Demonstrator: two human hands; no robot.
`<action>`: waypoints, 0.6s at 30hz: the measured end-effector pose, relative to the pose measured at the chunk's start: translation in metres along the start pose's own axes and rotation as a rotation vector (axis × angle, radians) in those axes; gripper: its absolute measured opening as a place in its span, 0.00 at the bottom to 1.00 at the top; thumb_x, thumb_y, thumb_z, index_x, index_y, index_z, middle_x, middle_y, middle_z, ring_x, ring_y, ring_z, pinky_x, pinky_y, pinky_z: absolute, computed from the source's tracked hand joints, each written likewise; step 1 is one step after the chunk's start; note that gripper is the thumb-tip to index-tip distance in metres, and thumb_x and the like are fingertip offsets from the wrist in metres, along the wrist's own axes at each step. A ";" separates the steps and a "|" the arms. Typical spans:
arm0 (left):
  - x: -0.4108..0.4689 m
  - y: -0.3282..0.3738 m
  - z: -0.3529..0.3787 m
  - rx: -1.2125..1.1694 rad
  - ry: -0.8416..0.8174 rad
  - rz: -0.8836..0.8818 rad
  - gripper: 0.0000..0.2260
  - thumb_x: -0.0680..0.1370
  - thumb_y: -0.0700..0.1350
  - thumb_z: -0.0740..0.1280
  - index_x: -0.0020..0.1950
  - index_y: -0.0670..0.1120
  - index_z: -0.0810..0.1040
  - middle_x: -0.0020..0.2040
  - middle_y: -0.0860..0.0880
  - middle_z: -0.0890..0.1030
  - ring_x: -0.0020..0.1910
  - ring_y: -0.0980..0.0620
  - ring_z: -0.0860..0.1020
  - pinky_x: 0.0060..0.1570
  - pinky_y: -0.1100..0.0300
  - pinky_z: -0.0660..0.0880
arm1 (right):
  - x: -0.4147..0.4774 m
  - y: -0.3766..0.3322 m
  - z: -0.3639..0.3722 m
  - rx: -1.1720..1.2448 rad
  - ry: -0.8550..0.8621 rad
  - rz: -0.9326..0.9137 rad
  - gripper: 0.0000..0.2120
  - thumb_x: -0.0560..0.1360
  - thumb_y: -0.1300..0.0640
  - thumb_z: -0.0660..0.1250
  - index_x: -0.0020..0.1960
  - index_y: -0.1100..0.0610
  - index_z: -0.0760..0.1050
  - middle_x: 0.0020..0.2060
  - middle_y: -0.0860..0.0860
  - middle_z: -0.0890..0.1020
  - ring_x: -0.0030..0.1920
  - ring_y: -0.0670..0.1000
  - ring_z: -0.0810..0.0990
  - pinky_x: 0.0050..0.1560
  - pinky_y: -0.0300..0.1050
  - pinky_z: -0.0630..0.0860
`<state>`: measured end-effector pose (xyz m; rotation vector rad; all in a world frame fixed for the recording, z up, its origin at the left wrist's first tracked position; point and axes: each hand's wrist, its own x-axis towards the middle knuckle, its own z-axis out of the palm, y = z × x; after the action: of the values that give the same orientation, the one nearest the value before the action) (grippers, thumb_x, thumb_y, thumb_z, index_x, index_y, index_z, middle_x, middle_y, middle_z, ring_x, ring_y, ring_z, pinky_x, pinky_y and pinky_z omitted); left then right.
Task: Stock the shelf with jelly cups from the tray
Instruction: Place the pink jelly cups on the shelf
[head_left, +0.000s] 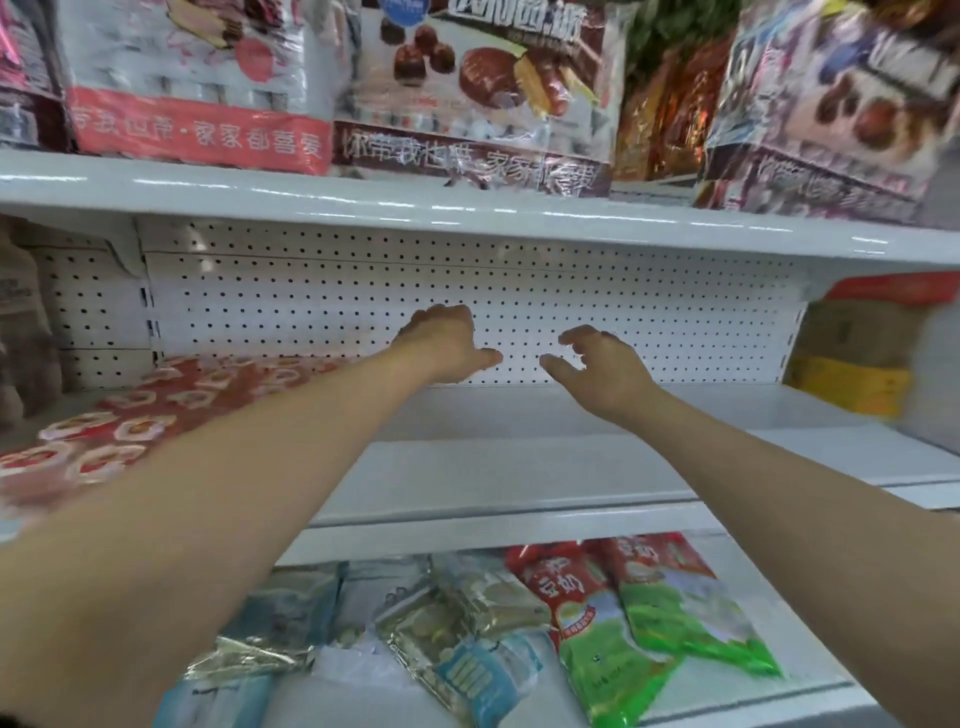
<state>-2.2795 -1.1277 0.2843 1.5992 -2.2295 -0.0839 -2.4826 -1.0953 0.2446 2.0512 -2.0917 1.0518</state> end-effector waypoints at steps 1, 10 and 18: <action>-0.003 0.021 0.007 -0.028 0.021 0.030 0.27 0.76 0.62 0.65 0.67 0.45 0.71 0.64 0.45 0.74 0.63 0.45 0.72 0.60 0.51 0.73 | -0.009 0.015 -0.015 -0.010 0.014 0.012 0.27 0.77 0.38 0.63 0.69 0.53 0.70 0.64 0.54 0.75 0.61 0.53 0.76 0.56 0.46 0.71; -0.052 0.223 0.076 -0.203 -0.001 0.183 0.21 0.79 0.59 0.64 0.61 0.44 0.75 0.58 0.46 0.78 0.57 0.45 0.76 0.54 0.51 0.76 | -0.108 0.166 -0.151 -0.169 0.086 0.180 0.27 0.77 0.39 0.63 0.70 0.54 0.69 0.63 0.56 0.76 0.61 0.56 0.76 0.57 0.47 0.72; -0.100 0.369 0.155 -0.277 -0.110 0.320 0.21 0.78 0.60 0.64 0.61 0.45 0.76 0.60 0.45 0.78 0.58 0.44 0.75 0.56 0.51 0.75 | -0.211 0.293 -0.242 -0.277 0.097 0.363 0.25 0.76 0.39 0.64 0.66 0.54 0.72 0.59 0.54 0.78 0.59 0.55 0.77 0.50 0.44 0.71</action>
<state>-2.6380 -0.9353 0.2147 1.1063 -2.4039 -0.3807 -2.8202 -0.8240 0.2054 1.5047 -2.4519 0.8118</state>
